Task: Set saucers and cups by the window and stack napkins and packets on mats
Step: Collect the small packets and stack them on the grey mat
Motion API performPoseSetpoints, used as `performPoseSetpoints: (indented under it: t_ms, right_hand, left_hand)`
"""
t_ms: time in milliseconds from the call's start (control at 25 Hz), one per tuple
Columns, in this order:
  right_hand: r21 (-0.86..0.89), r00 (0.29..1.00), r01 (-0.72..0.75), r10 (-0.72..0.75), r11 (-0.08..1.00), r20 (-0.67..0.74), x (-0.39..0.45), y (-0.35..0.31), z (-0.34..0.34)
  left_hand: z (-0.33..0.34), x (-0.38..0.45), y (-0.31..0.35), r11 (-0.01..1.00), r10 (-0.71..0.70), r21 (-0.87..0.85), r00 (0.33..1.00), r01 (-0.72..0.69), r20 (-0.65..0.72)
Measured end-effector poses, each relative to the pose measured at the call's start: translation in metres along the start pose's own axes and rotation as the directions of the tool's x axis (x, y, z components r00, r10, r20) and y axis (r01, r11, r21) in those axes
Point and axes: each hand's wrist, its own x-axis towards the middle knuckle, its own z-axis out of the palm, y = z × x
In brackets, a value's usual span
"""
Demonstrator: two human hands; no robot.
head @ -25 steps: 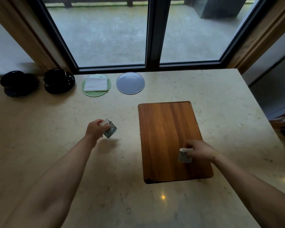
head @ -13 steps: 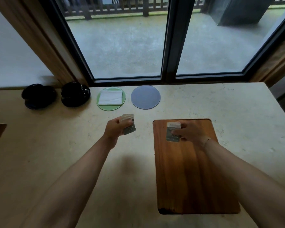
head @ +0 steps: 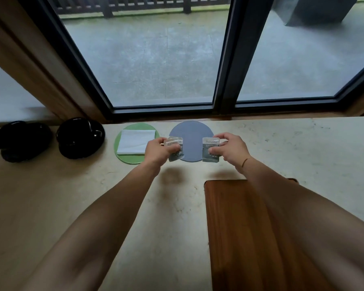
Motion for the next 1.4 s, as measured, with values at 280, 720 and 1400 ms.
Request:
performPoseSetpoints:
  t_ms: [280, 720, 1400]
  right_hand:
    - [-0.162, 1.0, 0.02, -0.021, 0.987, -0.004, 0.064, -0.001, 0.029]
    - [-0.391, 0.975, 0.161, -0.206, 0.906, -0.077, 0.073, 0.002, 0.039]
    - [-0.782, 0.905, 0.359, -0.394, 0.509, 0.159, 0.062, -0.018, 0.054]
  left_hand:
    - [0.014, 0.061, -0.001, 0.985, 0.027, 0.17, 0.997, -0.014, -0.073]
    - [0.031, 0.061, 0.001, 0.967, 0.121, 0.238, 0.985, -0.088, -0.126]
    - [-0.009, 0.064, 0.003, 0.285, 0.313, 0.85, 0.881, -0.442, 0.354]
